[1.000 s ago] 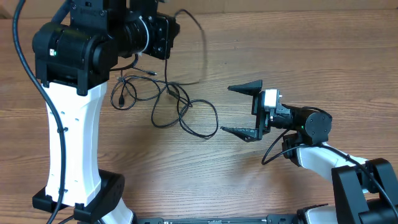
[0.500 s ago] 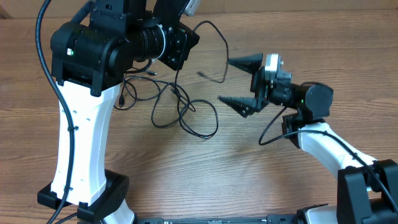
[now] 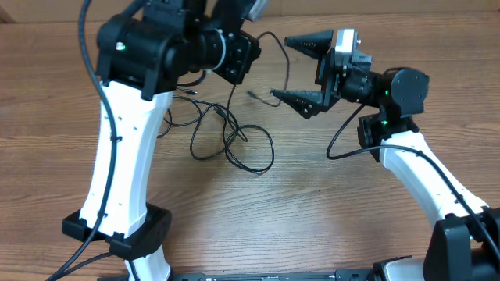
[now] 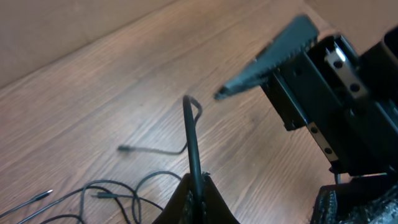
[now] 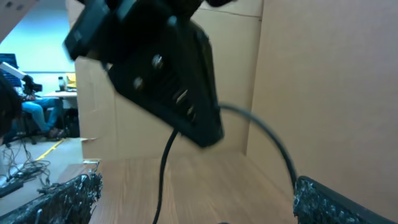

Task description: Untangle cables

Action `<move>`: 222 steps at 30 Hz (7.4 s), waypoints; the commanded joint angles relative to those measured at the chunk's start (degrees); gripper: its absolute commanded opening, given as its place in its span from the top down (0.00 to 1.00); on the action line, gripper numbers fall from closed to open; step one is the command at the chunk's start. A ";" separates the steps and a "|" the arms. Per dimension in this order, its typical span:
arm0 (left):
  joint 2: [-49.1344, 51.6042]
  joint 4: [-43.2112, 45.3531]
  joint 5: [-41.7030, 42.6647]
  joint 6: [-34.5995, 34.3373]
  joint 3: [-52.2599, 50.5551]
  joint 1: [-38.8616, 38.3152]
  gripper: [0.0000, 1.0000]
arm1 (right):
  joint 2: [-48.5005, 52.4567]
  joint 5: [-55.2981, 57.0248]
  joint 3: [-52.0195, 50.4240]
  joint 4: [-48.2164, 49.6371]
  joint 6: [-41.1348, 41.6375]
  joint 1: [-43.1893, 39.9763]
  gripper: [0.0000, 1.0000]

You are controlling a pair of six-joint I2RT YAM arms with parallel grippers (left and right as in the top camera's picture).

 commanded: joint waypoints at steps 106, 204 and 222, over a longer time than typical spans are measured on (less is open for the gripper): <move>3.85 10.95 -11.56 -44.37 -0.24 -5.81 0.96 | -0.46 5.09 3.91 -20.00 -10.45 2.14 0.21; 3.85 7.74 -19.52 -42.16 -0.20 0.59 0.01 | 14.27 44.02 11.67 -4.81 11.43 -1.70 0.96; 3.85 7.74 -19.52 -42.16 -0.20 0.59 0.01 | 17.51 52.57 13.27 -21.40 6.34 -10.91 0.96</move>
